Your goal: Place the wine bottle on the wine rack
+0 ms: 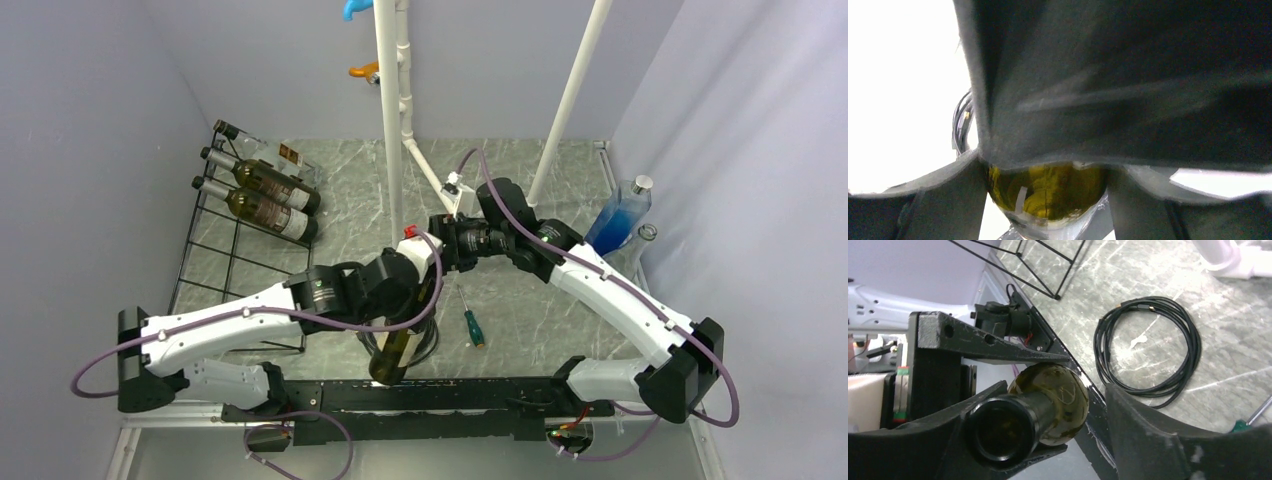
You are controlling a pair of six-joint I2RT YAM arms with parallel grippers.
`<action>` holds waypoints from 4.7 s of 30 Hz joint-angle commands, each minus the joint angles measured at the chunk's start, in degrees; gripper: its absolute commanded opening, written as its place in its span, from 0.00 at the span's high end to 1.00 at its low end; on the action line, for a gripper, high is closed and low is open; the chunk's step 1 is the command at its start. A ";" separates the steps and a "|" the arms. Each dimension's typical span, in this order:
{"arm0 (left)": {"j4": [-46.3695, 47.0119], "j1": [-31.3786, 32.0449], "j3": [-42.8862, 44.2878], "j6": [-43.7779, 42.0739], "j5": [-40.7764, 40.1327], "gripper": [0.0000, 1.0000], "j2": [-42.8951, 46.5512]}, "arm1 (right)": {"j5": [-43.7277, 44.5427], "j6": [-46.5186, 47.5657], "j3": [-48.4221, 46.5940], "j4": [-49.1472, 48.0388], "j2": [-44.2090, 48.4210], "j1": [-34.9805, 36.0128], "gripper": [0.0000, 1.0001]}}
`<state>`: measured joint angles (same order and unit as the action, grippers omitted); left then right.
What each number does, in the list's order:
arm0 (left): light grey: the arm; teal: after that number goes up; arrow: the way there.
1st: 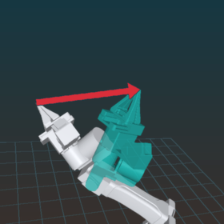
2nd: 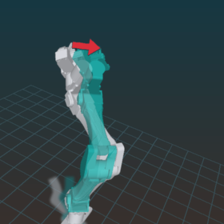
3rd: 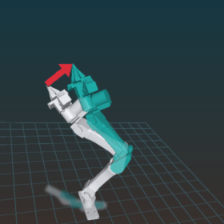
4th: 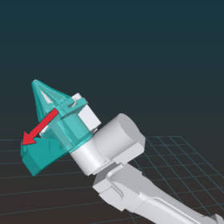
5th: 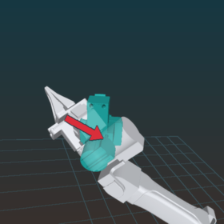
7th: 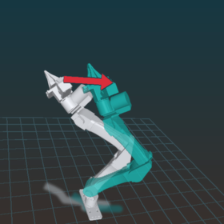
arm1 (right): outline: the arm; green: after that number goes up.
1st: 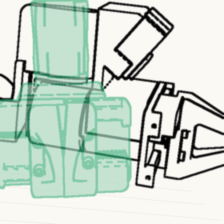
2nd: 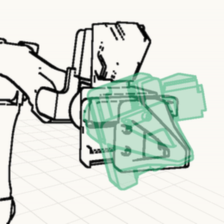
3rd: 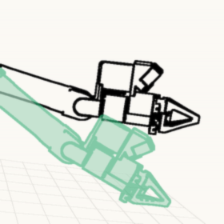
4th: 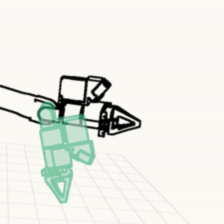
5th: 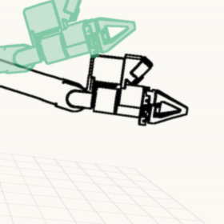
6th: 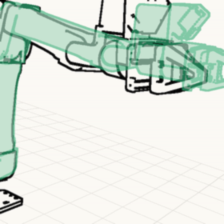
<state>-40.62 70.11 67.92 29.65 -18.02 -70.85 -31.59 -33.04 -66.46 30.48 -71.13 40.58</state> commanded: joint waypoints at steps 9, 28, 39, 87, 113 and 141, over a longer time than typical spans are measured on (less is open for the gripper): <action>3.99 -0.09 -7.09 3.43 -1.03 1.00 13.88 | 5.61 -2.71 -2.46 -9.32 6.53 0.64 0.01; -8.54 -0.22 -7.46 4.88 -16.37 1.00 24.60 | 27.01 -3.22 -1.15 -8.48 16.39 0.47 0.01; -5.79 -8.50 -4.05 -1.14 -23.95 1.00 28.31 | 31.42 -2.90 2.02 -5.71 23.01 0.46 0.01; 28.42 -73.29 -18.10 13.19 -3.30 1.00 14.17 | 33.80 -3.18 3.74 -5.28 25.19 0.47 0.01; 14.87 -80.22 -14.70 23.93 2.90 0.63 3.38 | 34.27 -5.21 5.84 -6.28 26.10 0.47 0.01; 13.50 -80.44 -12.81 21.44 2.18 0.00 14.35 | 32.87 -7.66 -0.02 -3.23 21.02 0.47 0.01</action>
<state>-29.78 -10.31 52.45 52.31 -14.87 -59.00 1.87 -39.46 -63.31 27.42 -49.80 41.01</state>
